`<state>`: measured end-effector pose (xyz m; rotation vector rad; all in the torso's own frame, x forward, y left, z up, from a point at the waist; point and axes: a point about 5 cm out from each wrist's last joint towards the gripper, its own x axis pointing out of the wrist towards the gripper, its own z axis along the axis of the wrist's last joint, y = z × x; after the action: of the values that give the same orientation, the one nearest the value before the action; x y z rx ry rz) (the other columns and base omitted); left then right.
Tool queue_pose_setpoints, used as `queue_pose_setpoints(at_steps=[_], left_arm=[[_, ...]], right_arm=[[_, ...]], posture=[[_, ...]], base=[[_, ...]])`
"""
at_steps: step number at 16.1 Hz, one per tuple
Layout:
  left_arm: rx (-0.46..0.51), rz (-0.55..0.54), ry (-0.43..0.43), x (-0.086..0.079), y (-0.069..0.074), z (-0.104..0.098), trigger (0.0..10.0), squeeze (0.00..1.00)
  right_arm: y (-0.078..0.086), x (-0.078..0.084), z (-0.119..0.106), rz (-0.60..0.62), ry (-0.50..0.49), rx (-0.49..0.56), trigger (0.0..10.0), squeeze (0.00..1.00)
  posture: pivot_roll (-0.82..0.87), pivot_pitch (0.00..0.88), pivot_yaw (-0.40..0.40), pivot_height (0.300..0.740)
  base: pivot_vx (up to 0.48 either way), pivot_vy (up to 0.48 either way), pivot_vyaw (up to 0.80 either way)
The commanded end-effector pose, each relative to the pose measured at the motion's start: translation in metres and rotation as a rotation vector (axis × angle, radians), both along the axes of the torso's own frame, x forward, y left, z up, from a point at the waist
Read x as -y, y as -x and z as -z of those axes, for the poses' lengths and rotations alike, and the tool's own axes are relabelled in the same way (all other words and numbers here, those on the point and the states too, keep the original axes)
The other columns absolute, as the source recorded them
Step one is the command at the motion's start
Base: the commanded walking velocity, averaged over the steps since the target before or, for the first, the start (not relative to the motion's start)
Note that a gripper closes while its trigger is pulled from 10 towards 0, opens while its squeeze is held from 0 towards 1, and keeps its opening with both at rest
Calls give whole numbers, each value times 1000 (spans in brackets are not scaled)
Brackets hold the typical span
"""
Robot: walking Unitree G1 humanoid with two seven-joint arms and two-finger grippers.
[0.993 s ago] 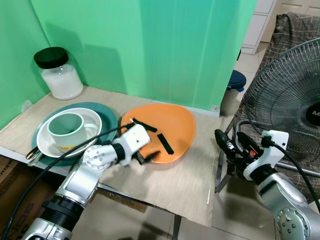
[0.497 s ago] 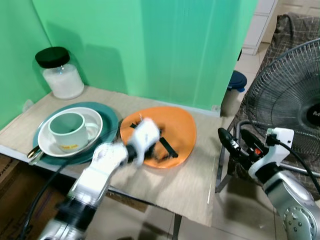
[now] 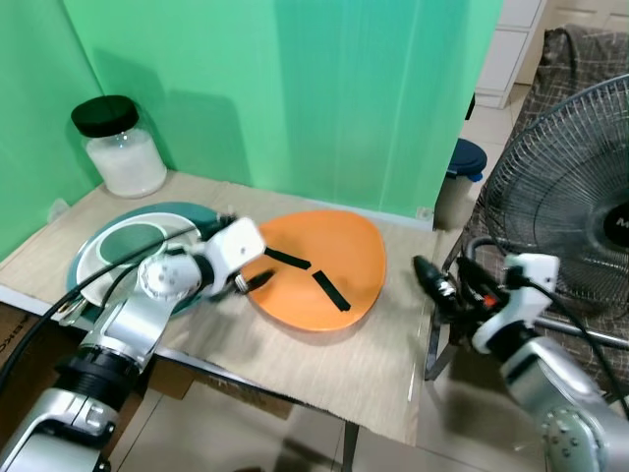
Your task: Setting the table
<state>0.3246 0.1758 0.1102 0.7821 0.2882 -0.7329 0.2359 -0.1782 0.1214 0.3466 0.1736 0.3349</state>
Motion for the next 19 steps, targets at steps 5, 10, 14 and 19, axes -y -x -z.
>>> queue_pose_setpoints(at_steps=[5,10,14,19], left_arm=[[-124,241,144,56,20,15,10000,0],[-210,343,193,82,40,24,10000,0],[-115,250,233,70,27,6,10000,0],[-111,143,265,28,26,-6,10000,1000]], right_arm=[[-1,0,-6,2,8,29,10000,0],[-5,3,-10,2,19,49,10000,0],[-6,1,-11,-9,11,52,10000,0],[-8,0,-9,-56,14,39,10000,0]], posture=[[5,0,53,740],[6,0,45,740],[12,0,35,740],[28,0,13,740]], base=[[0,0,0],[0,0,0],[0,0,0],[0,0,0]])
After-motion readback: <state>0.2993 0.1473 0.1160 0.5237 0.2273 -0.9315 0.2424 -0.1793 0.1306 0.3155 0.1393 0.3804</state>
